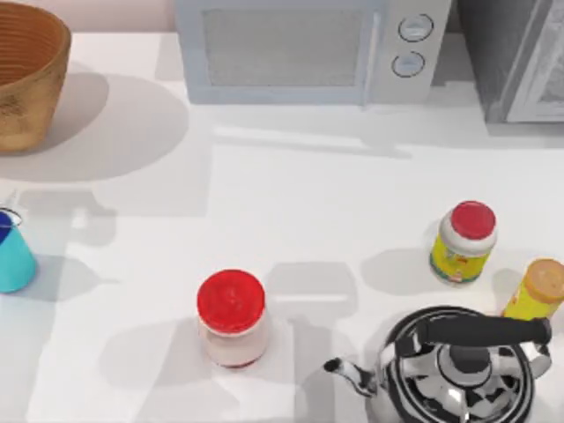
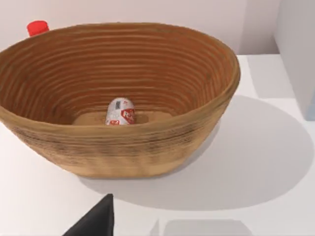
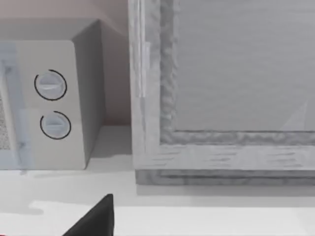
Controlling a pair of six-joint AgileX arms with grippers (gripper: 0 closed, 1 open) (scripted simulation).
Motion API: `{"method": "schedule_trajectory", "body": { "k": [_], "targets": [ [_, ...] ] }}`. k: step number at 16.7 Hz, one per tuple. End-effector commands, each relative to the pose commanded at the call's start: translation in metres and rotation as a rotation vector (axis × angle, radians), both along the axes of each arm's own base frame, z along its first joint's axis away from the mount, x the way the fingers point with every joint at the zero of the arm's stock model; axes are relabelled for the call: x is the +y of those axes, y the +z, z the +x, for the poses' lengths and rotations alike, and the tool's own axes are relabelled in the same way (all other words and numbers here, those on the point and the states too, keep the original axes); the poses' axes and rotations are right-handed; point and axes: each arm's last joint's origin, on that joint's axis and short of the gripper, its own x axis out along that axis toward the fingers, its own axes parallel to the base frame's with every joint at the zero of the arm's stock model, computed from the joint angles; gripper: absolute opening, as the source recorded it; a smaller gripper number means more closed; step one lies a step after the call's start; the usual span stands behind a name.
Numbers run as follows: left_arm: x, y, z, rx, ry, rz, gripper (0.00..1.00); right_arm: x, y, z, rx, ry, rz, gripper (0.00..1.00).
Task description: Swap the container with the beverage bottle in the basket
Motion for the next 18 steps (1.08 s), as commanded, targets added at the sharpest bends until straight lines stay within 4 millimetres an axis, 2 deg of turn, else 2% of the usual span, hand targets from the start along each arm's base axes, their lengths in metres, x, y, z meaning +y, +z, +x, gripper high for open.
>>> {"method": "schedule_trajectory", "body": {
  "k": [4,6,8,10,13,15,18],
  "targets": [
    [0.015,0.035,0.080,0.209,0.000,0.003,1.00,0.000,0.000,0.000,0.000,0.000,0.000,1.00],
    [0.025,0.040,0.126,0.314,-0.001,0.000,1.00,0.000,0.000,0.000,0.000,0.000,0.000,1.00],
    [0.037,0.034,0.172,0.416,-0.003,-0.007,1.00,0.000,0.000,0.000,0.000,0.000,0.000,1.00],
    [0.049,0.018,0.214,0.513,-0.006,-0.017,1.00,0.000,0.000,0.000,0.000,0.000,0.000,1.00],
    [0.068,-0.018,0.267,0.645,-0.012,-0.035,1.00,0.000,0.000,0.000,0.000,0.000,0.000,1.00],
    [0.079,-0.045,0.292,0.720,-0.015,-0.049,1.00,0.000,0.000,0.000,0.000,0.000,0.000,1.00],
    [0.091,-0.082,0.316,0.808,-0.021,-0.067,1.00,0.000,0.000,0.000,0.000,0.000,0.000,1.00]
  ]
}}
